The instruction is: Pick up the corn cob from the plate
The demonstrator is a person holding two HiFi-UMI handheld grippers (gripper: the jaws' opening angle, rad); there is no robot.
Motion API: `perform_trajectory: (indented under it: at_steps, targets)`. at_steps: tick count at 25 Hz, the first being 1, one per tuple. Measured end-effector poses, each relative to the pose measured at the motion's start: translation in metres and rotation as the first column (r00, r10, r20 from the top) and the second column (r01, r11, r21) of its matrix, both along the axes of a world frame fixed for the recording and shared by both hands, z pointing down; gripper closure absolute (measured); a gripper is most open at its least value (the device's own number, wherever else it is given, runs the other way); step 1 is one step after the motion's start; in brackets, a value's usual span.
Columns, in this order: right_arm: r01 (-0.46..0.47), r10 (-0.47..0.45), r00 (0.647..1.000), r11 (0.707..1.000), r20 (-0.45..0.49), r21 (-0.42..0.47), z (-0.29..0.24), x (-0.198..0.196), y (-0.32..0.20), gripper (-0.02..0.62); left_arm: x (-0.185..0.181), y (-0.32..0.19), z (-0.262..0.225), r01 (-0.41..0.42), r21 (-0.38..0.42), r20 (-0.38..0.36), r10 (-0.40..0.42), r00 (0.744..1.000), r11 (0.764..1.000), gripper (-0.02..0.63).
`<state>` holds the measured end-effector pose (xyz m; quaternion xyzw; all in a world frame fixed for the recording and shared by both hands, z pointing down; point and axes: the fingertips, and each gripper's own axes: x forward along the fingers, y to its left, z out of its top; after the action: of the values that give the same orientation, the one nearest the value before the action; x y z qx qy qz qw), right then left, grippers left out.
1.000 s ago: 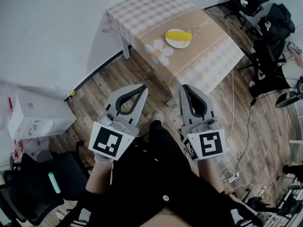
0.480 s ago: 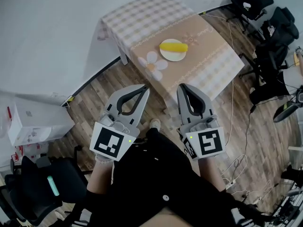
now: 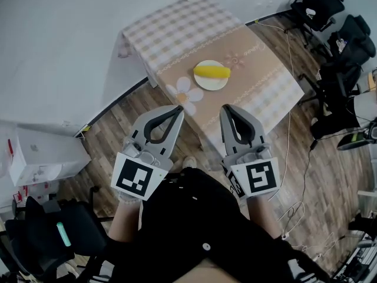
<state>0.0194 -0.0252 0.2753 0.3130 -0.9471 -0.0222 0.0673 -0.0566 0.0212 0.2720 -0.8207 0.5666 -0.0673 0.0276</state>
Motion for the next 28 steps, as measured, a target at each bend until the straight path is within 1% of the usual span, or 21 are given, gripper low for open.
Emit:
perform_trajectory:
  at_steps: [8,13,28]
  targets:
    - [0.007,-0.007,1.000,1.000,-0.003,-0.007,0.004,0.005,-0.032,0.552,0.003,-0.034,0.004,0.014,-0.006,-0.004,-0.014,1.000,1.000,0.594]
    - [0.000,0.000,1.000,1.000,0.005,-0.009,0.005,0.014,-0.048,0.552,0.009,-0.050,0.003,0.010,-0.002,0.006,-0.010,1.000,1.000,0.594]
    - [-0.040,0.041,0.999,0.999,0.011,-0.034,0.012,0.036,-0.059,0.552,0.025,-0.067,0.005,-0.017,-0.022,0.018,0.018,1.000,1.000,0.592]
